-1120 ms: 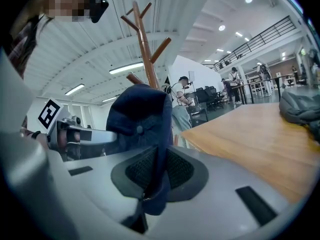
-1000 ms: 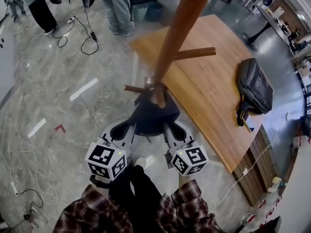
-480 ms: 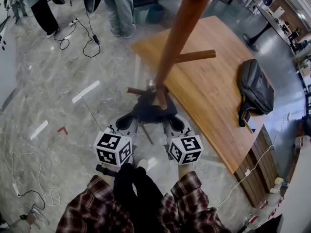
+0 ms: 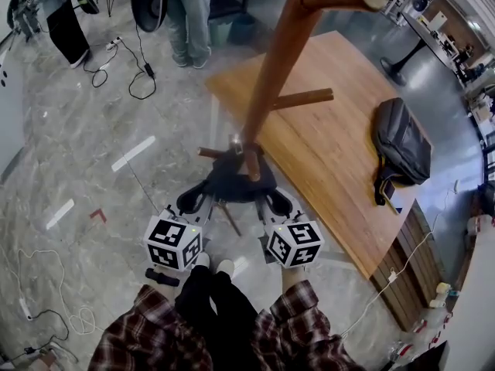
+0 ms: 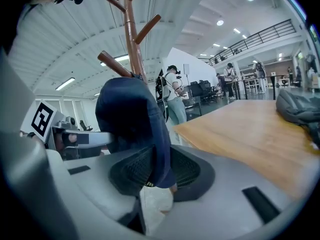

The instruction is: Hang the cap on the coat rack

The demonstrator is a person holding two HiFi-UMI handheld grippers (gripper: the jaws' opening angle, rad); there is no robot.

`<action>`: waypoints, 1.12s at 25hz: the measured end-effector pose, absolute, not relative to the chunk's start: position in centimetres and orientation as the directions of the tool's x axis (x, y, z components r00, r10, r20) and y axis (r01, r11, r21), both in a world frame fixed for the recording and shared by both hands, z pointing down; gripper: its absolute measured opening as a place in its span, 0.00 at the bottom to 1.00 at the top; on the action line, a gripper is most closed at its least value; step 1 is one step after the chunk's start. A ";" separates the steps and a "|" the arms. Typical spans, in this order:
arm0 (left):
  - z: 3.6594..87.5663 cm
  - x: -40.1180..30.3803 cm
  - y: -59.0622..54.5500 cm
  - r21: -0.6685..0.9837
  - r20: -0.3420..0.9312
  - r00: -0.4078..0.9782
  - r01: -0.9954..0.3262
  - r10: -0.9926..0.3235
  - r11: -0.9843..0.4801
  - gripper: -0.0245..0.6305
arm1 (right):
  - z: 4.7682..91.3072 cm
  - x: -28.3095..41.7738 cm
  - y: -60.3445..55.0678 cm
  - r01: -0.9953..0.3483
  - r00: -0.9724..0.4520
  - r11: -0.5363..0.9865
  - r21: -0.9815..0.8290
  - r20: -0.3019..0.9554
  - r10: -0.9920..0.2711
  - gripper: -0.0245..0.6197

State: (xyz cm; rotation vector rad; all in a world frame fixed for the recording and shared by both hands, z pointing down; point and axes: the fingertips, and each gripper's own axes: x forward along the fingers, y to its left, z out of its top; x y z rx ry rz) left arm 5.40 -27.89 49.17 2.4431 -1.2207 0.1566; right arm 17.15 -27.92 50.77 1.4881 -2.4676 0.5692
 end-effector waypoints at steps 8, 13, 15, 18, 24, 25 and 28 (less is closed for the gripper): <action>47.5 5.3 -27.4 0.277 0.262 0.637 -0.769 -0.725 -0.576 0.31 | 49.0 17.3 -27.4 -0.890 -0.455 0.407 -0.206 0.342 -0.822 0.21; 47.4 5.7 -26.1 0.287 0.270 0.689 -0.725 -0.673 -0.626 0.39 | 48.4 17.3 -26.7 -0.894 -0.447 0.397 -0.209 0.342 -0.827 0.21; 47.4 6.0 -25.7 0.290 0.271 0.702 -0.712 -0.659 -0.640 0.42 | 48.2 17.2 -26.3 -0.897 -0.441 0.392 -0.205 0.339 -0.831 0.21; 47.1 6.3 -25.4 0.290 0.268 0.713 -0.701 -0.648 -0.651 0.45 | 48.0 17.2 -25.9 -0.902 -0.430 0.384 -0.195 0.339 -0.837 0.21; 46.3 6.5 -24.9 0.269 0.268 0.718 -0.696 -0.642 -0.666 0.45 | 47.3 17.4 -25.3 -0.910 -0.412 0.367 -0.192 0.333 -0.848 0.21; 46.0 6.8 -24.7 0.278 0.260 0.727 -0.687 -0.636 -0.672 0.45 | 47.2 17.5 -25.2 -0.911 -0.410 0.364 -0.193 0.331 -0.850 0.21; 45.2 7.3 -24.5 0.280 0.241 0.733 -0.680 -0.636 -0.678 0.45 | 46.8 17.4 -24.7 -0.912 -0.406 0.360 -0.196 0.324 -0.855 0.21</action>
